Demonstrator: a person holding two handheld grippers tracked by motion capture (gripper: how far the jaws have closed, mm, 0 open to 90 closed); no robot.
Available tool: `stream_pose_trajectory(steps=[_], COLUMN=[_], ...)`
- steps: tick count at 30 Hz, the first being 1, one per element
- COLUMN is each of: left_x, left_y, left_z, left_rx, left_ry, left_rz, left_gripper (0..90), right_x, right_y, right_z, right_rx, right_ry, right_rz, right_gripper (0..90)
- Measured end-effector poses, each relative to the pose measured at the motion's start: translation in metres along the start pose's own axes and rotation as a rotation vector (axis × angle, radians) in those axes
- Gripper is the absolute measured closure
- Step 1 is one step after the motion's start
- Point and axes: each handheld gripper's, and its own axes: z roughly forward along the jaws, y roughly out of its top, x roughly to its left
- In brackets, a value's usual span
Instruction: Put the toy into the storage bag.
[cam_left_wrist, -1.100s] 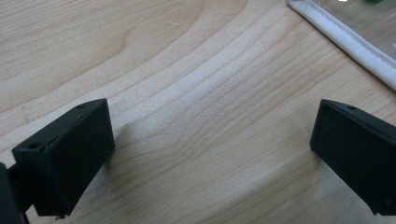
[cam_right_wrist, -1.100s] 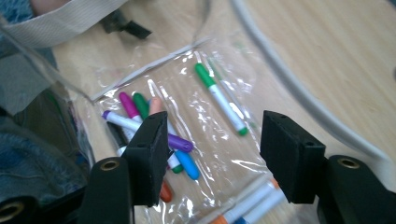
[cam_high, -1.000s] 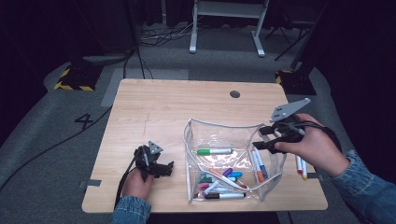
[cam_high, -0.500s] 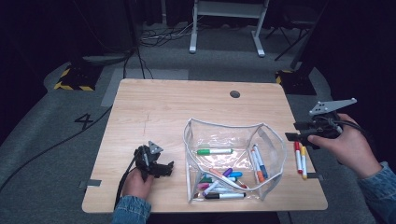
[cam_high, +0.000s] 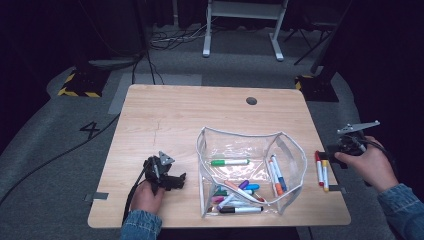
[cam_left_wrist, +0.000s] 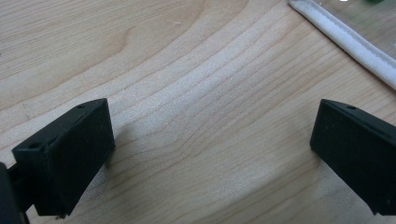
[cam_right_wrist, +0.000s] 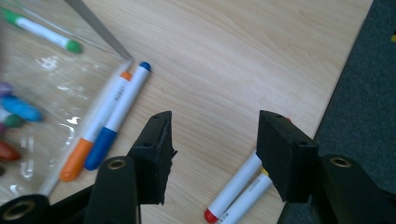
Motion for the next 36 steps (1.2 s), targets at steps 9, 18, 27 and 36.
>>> stream_pose_trajectory(steps=[9, 18, 27, 36], left_x=[0.0, 0.0, 0.0, 0.0], left_y=[0.0, 0.0, 0.0, 0.0], left_z=[0.0, 0.0, 0.0, 0.0], left_rx=[0.0, 0.0, 0.001, 0.0], left_ry=[0.0, 0.0, -0.002, 0.0], left_rz=[0.0, 0.0, -0.002, 0.0], left_gripper=[0.0, 0.0, 0.0, 0.0], right_x=[-0.019, -0.03, -0.03, -0.02], right_y=[-0.026, -0.04, -0.043, -0.034], right_z=[0.044, 0.071, 0.089, 0.101], right_rx=[0.078, 0.118, 0.134, 0.153], right_ry=[-0.026, -0.041, -0.023, -0.039], right_rz=[0.065, 0.111, 0.141, 0.157], right_gripper=[48.9, 50.0, 53.7, 77.2])
